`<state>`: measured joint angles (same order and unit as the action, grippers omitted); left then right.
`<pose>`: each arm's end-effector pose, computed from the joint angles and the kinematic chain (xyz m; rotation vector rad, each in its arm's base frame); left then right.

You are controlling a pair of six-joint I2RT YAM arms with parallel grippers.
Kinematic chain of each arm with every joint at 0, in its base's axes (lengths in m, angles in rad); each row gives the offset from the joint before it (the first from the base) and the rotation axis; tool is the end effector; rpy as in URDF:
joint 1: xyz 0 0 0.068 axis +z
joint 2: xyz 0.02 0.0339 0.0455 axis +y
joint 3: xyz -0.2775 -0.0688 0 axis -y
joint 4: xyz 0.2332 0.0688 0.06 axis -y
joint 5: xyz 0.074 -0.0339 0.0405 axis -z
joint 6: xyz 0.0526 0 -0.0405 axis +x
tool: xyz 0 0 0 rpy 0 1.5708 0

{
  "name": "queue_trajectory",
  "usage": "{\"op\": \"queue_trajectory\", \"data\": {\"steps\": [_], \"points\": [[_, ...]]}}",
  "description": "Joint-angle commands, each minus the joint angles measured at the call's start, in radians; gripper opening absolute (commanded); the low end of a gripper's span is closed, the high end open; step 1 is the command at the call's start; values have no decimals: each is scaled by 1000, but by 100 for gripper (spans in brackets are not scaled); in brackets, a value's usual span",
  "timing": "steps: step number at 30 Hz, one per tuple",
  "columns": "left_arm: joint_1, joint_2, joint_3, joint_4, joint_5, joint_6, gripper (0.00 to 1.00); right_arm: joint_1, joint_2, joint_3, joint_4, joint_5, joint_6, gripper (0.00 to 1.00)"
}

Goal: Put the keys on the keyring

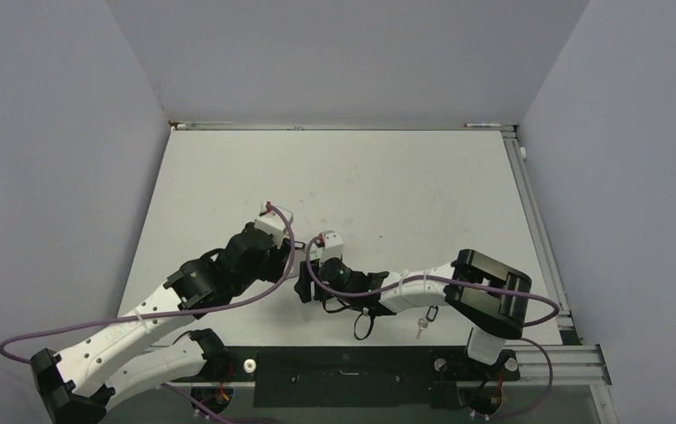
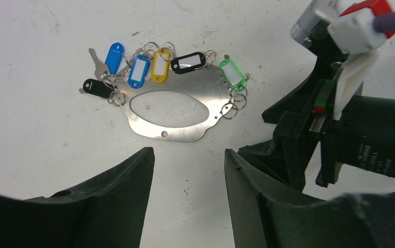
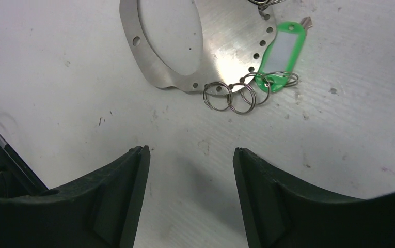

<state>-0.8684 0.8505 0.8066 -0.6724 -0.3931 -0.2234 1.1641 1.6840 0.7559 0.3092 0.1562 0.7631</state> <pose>0.1220 -0.1129 0.2913 0.5121 2.1668 -0.1468 0.1427 0.3106 0.1654 -0.3722 2.3039 0.8830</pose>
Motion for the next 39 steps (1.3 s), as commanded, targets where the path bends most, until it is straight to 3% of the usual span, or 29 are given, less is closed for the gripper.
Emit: {"op": "queue_trajectory", "data": {"steps": [1, 8, 15, 28, 35, 39], "points": [[10, -33, 4, 65, -27, 13, 50, -10, 62, 69, 105, -25, 46, 59], [19, -40, 2, 66, -21, 16, 50, -54, 147, 81, 169, -100, 68, 54], [20, -35, 3, 67, -18, 18, 50, -148, 115, 14, 165, -100, 44, 54], [24, -5, 9, 68, 8, 28, 50, -346, 22, -43, 133, -105, -167, 54], [27, 44, 19, 72, 40, 29, 48, -303, -126, -69, 47, -207, -280, 59], [39, 16, 5, 90, 57, 26, 48, -257, -136, -78, 77, -283, -239, 60]]}}
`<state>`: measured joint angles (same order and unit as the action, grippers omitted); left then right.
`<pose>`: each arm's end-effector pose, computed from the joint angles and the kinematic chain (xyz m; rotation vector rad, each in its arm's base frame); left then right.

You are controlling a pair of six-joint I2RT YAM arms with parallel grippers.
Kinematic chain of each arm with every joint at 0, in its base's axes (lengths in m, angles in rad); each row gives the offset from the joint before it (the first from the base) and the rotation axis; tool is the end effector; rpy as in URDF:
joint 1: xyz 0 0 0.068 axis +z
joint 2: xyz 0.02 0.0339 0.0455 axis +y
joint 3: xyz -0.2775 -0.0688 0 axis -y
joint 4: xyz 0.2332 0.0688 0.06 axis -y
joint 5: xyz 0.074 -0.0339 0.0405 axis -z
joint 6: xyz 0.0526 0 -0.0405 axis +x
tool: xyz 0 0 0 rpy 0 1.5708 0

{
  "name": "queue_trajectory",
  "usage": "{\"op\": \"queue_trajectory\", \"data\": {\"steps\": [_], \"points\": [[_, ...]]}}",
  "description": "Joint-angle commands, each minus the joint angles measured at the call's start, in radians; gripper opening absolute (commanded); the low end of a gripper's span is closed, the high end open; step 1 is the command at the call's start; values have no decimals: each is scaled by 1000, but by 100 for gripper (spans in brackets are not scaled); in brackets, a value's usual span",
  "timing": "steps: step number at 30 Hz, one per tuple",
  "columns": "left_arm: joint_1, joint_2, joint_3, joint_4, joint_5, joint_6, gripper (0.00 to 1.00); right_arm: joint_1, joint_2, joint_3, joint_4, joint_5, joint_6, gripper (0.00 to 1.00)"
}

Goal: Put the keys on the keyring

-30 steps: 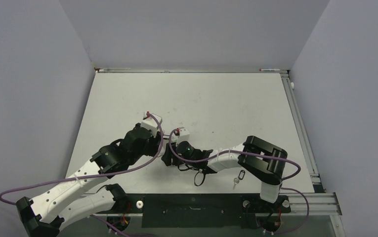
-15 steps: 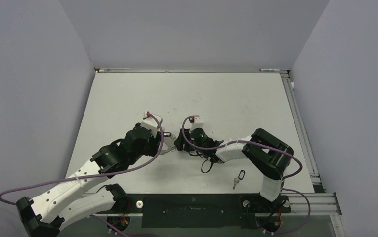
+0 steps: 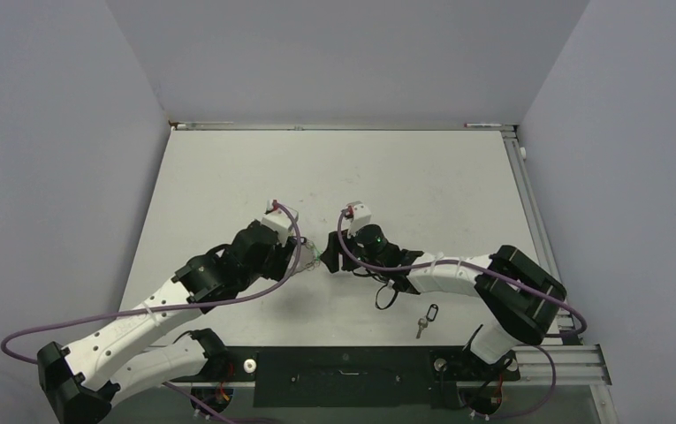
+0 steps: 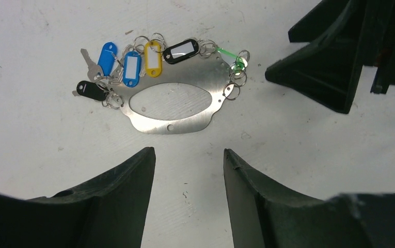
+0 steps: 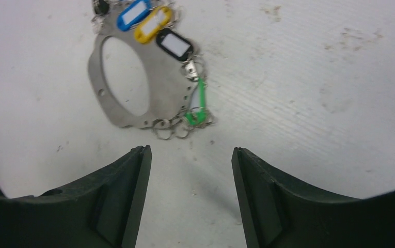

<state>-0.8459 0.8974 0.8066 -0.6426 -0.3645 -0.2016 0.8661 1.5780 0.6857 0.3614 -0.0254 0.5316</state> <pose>0.1308 -0.1194 0.2866 0.5356 2.1856 -0.1412 0.2090 0.2479 0.1830 -0.3860 2.1893 0.8404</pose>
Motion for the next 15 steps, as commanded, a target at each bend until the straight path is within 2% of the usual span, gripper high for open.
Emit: {"op": "queue_trajectory", "data": {"steps": [1, 6, 15], "points": [[21, -41, 0, 67, 31, 4, 48, 42, -16, -10, 48, -129, 17, 60], [34, -80, -12, 75, 26, 1, 48, 46, 113, 7, 185, -278, 122, 58], [37, -87, -12, 68, 19, -2, 48, 36, 241, 71, 212, -276, 194, 54]]}}
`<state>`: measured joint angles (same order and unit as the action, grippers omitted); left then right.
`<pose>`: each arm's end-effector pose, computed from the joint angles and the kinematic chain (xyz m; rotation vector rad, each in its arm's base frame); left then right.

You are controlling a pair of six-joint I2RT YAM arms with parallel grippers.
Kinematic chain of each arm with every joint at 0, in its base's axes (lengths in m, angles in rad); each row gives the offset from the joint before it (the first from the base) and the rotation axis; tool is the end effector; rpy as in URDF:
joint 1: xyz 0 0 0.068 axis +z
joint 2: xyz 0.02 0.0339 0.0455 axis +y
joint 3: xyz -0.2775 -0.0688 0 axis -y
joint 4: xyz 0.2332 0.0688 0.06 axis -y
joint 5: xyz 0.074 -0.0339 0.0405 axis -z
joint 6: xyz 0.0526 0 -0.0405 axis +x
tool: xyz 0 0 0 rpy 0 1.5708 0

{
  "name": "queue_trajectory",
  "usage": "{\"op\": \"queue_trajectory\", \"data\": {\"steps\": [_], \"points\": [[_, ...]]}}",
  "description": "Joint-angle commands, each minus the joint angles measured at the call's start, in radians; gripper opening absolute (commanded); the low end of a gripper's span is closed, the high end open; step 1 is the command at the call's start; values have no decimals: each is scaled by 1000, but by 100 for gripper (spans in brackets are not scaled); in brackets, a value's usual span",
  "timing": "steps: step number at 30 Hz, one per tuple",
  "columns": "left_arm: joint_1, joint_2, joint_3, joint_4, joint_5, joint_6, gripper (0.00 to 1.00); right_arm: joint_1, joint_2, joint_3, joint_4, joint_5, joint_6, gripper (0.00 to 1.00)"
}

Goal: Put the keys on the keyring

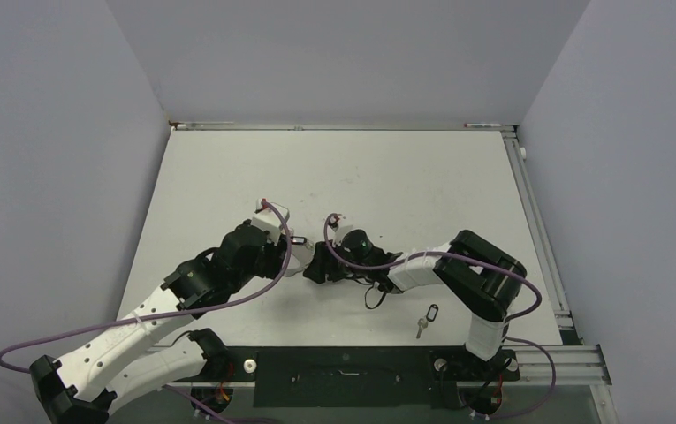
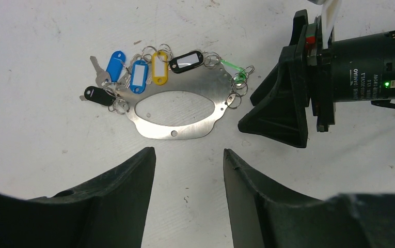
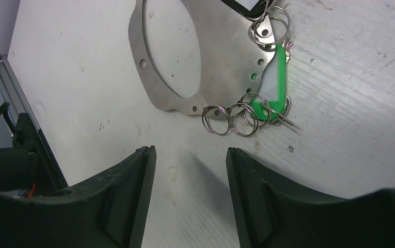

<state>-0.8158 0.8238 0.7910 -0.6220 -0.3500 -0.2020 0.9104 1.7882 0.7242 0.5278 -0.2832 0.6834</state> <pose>0.1258 -0.1074 0.2943 0.4770 2.1333 -0.1868 0.2046 0.2874 0.1461 -0.4531 2.3009 1.1840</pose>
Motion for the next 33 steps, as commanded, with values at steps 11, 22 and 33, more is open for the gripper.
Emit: {"op": "queue_trajectory", "data": {"steps": [11, 22, 33], "points": [[7, -24, 1, 50, 8, -2, 48, -12, 83, 126, -29, 9, -20, 48], [7, -37, -3, 50, 9, -2, 48, 32, 76, 200, -151, 58, -116, 47], [8, -50, -3, 47, 6, -4, 48, 75, 6, 303, -353, 173, -177, 47]]}}
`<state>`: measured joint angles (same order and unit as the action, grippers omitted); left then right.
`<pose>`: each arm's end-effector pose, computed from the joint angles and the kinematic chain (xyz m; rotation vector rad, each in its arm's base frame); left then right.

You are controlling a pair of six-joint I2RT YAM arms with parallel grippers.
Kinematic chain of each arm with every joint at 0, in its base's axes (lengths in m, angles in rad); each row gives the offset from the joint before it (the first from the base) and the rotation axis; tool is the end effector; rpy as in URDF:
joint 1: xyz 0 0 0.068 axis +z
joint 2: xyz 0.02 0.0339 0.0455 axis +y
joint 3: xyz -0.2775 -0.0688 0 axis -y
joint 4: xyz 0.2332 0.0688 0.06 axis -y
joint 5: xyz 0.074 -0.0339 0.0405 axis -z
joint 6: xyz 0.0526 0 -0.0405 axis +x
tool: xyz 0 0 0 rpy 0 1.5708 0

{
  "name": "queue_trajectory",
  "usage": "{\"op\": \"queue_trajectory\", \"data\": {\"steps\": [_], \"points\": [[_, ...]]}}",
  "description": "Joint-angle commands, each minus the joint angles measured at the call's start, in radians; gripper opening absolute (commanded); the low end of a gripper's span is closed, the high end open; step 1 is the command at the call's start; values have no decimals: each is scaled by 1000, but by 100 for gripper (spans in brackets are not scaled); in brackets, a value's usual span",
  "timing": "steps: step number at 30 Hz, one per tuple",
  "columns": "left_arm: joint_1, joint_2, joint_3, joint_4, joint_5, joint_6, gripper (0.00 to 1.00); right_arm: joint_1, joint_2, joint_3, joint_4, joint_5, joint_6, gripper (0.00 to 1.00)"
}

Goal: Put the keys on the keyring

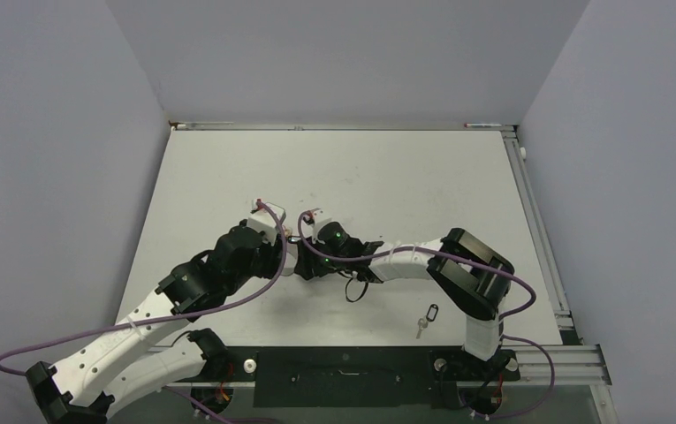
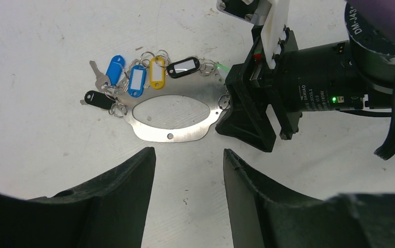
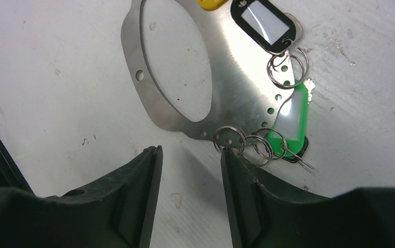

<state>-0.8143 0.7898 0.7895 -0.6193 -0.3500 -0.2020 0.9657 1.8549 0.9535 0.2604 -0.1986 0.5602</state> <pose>0.1218 -0.1028 0.2988 0.4605 2.1052 -0.2063 0.2134 0.3268 0.1591 -0.6027 2.3342 1.0079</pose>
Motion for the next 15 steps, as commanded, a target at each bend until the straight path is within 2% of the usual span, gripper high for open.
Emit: {"op": "queue_trajectory", "data": {"steps": [1, 7, 15], "points": [[6, -17, -2, 44, 5, -4, 48, 22, -58, 87, -107, 108, -65, 47], [6, -22, -3, 45, 3, -5, 48, 1, -15, 198, -280, 184, -176, 47], [8, -24, -3, 43, 2, -7, 48, 13, 22, 271, -366, 195, -142, 43]]}}
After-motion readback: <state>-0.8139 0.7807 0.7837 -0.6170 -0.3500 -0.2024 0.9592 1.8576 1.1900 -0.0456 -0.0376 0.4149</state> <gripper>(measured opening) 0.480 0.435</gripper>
